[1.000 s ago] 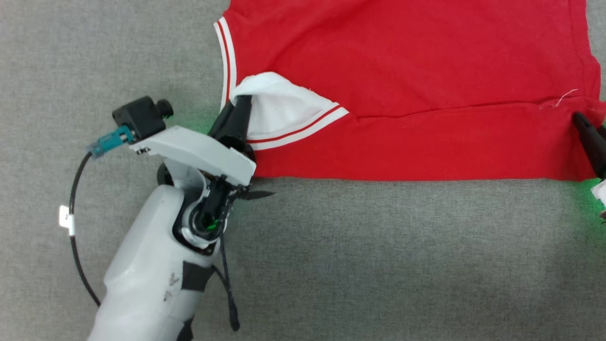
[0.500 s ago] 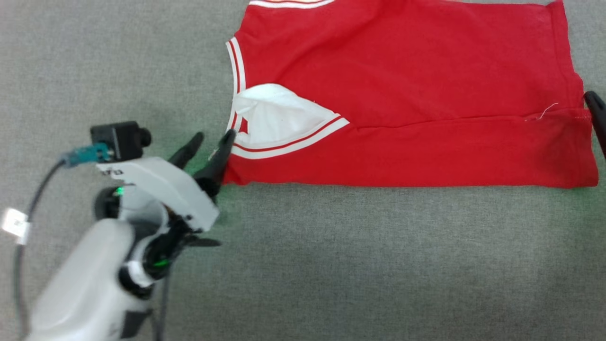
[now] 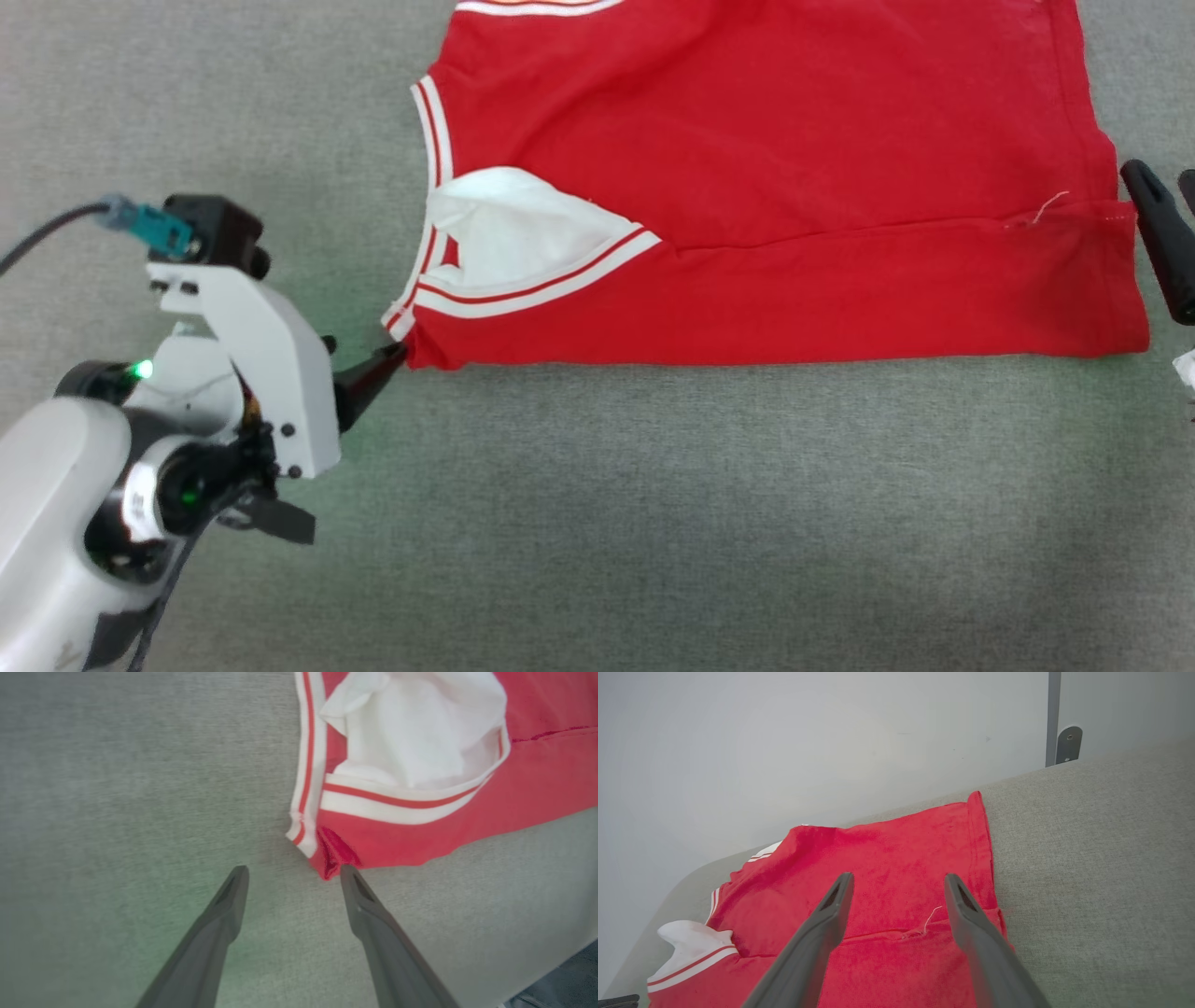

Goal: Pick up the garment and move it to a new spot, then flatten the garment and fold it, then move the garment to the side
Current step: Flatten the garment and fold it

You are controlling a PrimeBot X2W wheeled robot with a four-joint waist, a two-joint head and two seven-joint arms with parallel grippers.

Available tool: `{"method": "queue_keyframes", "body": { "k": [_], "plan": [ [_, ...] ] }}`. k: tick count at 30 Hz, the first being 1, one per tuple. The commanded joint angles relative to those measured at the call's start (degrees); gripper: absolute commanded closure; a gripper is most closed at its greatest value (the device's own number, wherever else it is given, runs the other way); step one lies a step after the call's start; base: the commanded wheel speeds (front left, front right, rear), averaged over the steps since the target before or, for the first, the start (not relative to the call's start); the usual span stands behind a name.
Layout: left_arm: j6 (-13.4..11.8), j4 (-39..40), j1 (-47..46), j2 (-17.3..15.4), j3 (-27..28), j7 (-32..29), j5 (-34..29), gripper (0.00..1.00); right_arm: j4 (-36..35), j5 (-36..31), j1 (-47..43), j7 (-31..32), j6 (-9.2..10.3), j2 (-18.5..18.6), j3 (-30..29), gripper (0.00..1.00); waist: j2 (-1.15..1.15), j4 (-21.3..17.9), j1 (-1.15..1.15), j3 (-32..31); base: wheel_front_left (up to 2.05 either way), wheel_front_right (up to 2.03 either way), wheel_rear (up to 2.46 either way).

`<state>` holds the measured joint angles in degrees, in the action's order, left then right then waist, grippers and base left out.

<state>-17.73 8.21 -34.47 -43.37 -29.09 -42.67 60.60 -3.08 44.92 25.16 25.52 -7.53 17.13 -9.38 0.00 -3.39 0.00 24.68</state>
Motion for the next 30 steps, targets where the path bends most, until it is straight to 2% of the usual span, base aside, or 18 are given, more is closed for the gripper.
{"method": "queue_keyframes", "body": {
  "k": [1,11,15,16,17,18,19,23,30],
  "plan": [
    [-0.69,0.06,-1.42,0.65,-0.17,-1.7,1.13,0.0,0.28,0.14,0.53,-0.23,0.09,-0.21,0.61,0.0,0.0,-0.82,0.0,0.64,0.0,0.0,0.0],
    [0.63,-5.42,-5.7,4.96,-1.45,-3.54,2.88,0.0,1.55,0.71,2.23,-1.02,0.09,-0.44,2.31,0.0,0.0,-3.11,0.0,2.34,0.0,0.0,0.0],
    [1.44,-7.66,-5.77,5.72,-2.58,-4.21,2.97,0.0,2.0,0.91,2.42,-1.35,0.09,0.0,2.28,0.0,0.0,-3.55,0.0,2.68,0.0,0.0,0.0],
    [1.7,-8.09,-5.8,5.57,-2.93,-4.4,2.78,0.42,2.08,0.93,2.47,-1.36,0.09,0.1,2.23,0.0,0.0,-3.62,0.0,2.74,0.0,0.0,0.0],
    [1.9,-8.42,-5.81,5.7,-3.13,-4.56,2.84,0.64,2.12,1.01,2.54,-1.29,0.09,0.2,2.12,0.0,0.0,-3.66,0.0,2.79,0.0,0.0,0.0],
    [2.04,-8.67,-5.69,6.08,-3.14,-4.76,3.34,0.75,2.12,0.99,2.57,-1.23,0.09,0.32,2.02,0.0,0.0,-3.7,0.0,2.81,0.0,0.0,0.0],
    [2.18,-8.8,-5.63,6.24,-3.28,-5.03,3.49,1.0,2.13,1.04,2.65,-1.13,0.09,0.45,1.93,0.0,0.0,-3.71,0.0,2.82,0.0,0.0,0.0],
    [2.63,-9.48,-6.0,6.16,-3.28,-4.31,2.92,1.0,2.26,0.9,2.68,0.23,0.09,1.66,2.22,0.0,0.0,-3.69,0.0,2.88,0.0,0.0,0.0],
    [3.23,-10.13,-6.41,6.43,-3.27,-3.51,2.55,1.0,1.15,-1.01,1.16,8.88,0.09,7.48,6.14,0.0,0.0,-3.38,0.0,2.9,0.0,0.0,0.0]
  ]
}}
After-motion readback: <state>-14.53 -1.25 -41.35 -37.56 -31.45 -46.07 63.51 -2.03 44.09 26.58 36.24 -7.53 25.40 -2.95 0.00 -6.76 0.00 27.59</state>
